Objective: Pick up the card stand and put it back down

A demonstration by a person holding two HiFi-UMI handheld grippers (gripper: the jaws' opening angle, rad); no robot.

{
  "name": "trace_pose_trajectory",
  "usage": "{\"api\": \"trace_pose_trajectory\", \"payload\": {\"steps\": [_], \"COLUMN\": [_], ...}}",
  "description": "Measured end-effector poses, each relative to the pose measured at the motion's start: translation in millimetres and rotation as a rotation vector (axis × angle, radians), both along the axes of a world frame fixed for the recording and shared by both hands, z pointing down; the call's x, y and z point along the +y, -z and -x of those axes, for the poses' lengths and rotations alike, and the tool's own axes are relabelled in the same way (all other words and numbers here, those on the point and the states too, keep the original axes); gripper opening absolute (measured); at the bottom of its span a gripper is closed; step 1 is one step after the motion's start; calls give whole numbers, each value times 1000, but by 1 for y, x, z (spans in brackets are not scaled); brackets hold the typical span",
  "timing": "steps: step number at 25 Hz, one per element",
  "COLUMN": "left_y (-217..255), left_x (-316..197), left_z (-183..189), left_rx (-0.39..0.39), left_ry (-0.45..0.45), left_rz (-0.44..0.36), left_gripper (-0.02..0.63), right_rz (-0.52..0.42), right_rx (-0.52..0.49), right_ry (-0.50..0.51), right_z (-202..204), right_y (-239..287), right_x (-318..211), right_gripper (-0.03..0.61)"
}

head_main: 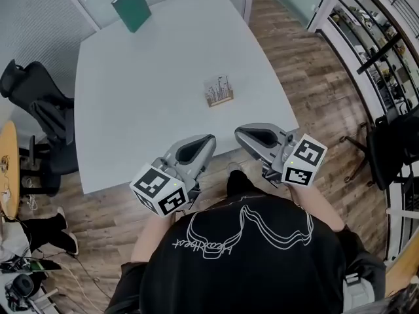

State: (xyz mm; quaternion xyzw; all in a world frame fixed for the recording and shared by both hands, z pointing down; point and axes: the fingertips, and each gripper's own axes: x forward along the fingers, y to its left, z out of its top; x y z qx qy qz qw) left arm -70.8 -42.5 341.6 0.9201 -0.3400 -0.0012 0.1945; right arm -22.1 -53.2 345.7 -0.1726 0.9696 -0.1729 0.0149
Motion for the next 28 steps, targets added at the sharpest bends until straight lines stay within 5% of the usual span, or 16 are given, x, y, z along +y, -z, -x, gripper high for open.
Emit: {"api": "trace_pose_trajectory", "payload": {"steps": [28], "left_y": [12], "left_x": [28], "left_z": [7], "left_rx": [10], "left_ry": [13], "left_rz": [-15], "left_gripper": [14], "right_rz": [14], "right_rx": [-36], "right_ry": [17], "right_z": [15], "right_y": [8], "right_x": [26], "right_gripper": [9]}}
